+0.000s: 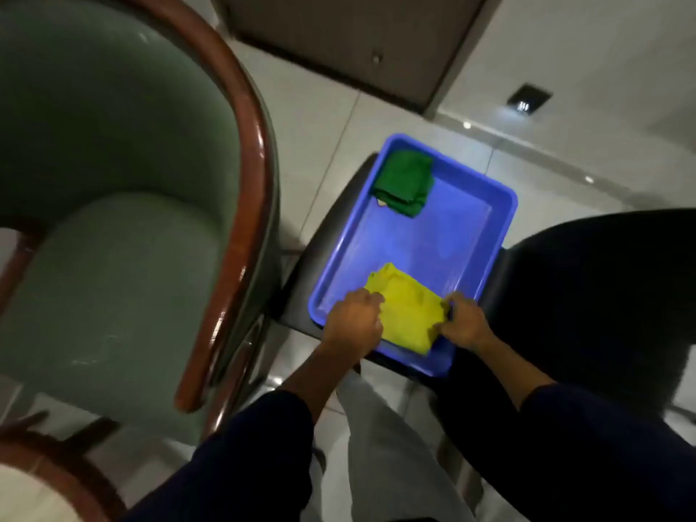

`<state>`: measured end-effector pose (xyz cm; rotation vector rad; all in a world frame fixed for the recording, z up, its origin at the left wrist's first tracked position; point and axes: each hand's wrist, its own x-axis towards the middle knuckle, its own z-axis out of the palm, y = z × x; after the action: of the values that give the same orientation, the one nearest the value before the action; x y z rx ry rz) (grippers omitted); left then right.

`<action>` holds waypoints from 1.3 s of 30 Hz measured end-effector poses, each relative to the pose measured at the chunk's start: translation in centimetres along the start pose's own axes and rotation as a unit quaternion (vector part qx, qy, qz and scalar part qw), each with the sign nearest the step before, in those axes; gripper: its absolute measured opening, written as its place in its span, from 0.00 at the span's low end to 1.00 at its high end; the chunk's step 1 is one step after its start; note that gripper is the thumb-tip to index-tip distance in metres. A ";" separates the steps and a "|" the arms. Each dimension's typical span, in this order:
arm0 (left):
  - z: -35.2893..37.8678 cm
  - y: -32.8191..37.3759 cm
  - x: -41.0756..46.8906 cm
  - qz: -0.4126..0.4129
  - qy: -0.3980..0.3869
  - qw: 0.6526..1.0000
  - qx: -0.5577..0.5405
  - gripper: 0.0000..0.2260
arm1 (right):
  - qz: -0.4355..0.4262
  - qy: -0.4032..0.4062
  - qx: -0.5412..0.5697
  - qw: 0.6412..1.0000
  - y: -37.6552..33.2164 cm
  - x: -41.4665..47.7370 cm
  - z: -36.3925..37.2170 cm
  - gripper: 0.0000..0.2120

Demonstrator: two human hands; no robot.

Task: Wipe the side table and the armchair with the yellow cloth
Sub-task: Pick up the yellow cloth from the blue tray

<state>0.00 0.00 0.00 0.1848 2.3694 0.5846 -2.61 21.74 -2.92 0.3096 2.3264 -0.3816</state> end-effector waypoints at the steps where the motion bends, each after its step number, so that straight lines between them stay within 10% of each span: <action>1: 0.7 -0.7 1.2 -0.035 -0.009 0.999 -0.007 0.22 | -0.019 -0.011 -0.051 0.998 -0.1 1.1 0.9 0.29; 8: 4.4 -3.1 7.0 -0.141 0.037 0.968 -0.207 0.38 | -0.007 -0.008 -0.139 0.990 -2.0 5.1 3.8 0.39; 13: 3.2 -3.3 5.4 -0.117 0.021 0.966 -0.228 0.11 | -0.018 -0.043 -0.216 0.975 -2.6 4.7 1.8 0.26; 19: -1.3 -4.1 -3.6 -0.050 0.203 0.944 -0.257 0.14 | -0.077 -0.146 0.172 0.971 -6.3 -1.6 -5.0 0.19; 22: -3.7 -6.5 -10.9 -0.017 0.286 0.880 -0.378 0.10 | -0.151 -0.178 0.256 0.938 -10.7 -7.0 -7.4 0.21; 27: -5.4 -13.9 -22.8 -0.053 0.385 0.676 -0.626 0.10 | -0.325 -0.163 0.170 0.916 -20.7 -14.5 -4.7 0.44; 30: -3.5 -20.7 -29.1 -0.089 0.462 0.584 -0.661 0.18 | -0.417 -0.122 0.163 0.886 -29.9 -20.5 2.0 0.36; 33: 1.0 -27.8 -35.4 -0.139 0.527 0.557 -0.626 0.31 | -0.442 -0.171 0.248 0.845 -36.2 -24.9 11.7 0.29; 36: 8.6 -33.3 -40.8 -0.218 0.515 0.529 -0.638 0.37 | -0.407 -0.160 0.203 0.876 -39.2 -26.0 23.0 0.28; 39: 16.5 -35.8 -43.7 -0.330 0.449 0.581 -0.593 0.37 | -0.376 -0.175 0.118 0.902 -39.9 -26.4 32.7 0.25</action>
<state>44.67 -38.19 -1.70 -1.8798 1.9148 1.9750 23.49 -29.87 0.90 -0.5368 1.9547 -1.0074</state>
